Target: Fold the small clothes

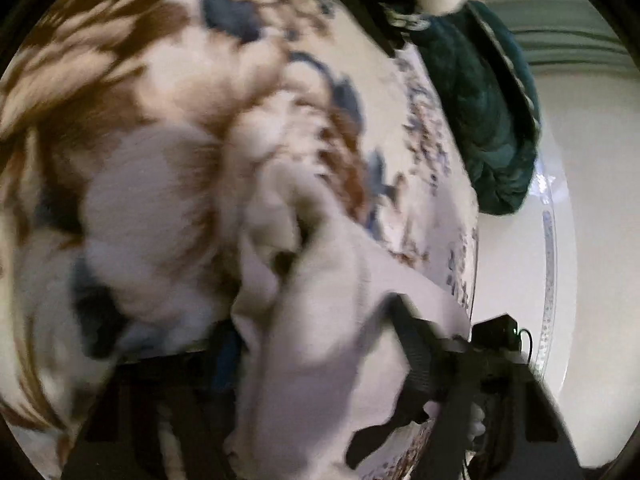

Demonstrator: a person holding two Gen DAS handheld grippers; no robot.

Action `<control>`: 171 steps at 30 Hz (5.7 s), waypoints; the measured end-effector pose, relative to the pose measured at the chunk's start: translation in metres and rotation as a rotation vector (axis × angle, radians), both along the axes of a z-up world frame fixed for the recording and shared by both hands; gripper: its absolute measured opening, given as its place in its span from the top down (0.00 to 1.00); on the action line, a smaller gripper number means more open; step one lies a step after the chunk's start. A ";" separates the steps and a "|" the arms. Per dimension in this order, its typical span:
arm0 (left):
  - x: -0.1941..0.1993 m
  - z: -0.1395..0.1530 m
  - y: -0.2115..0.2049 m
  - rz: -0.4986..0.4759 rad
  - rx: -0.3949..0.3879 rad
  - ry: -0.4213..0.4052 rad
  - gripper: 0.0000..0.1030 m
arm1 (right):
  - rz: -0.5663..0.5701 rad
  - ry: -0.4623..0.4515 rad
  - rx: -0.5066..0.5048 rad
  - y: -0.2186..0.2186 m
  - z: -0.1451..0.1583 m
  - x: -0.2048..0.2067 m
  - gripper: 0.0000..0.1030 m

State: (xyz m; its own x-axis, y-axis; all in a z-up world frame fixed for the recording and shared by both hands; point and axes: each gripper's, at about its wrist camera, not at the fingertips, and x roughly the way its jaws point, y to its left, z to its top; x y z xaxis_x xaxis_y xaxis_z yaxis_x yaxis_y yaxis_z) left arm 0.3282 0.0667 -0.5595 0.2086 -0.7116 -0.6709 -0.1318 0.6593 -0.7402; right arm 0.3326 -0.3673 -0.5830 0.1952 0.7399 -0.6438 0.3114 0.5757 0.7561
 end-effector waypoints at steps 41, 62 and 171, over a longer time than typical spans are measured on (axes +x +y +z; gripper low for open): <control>0.420 0.164 0.160 0.055 0.211 -0.227 0.61 | 0.008 -0.239 -0.217 0.132 0.114 0.306 0.77; 0.272 0.255 0.083 0.029 0.867 -0.358 0.03 | -0.007 -0.332 -1.080 0.215 0.238 0.147 0.00; -0.078 0.536 0.094 0.208 0.884 -0.668 0.00 | -0.083 -0.762 -1.079 0.267 0.599 -0.273 0.00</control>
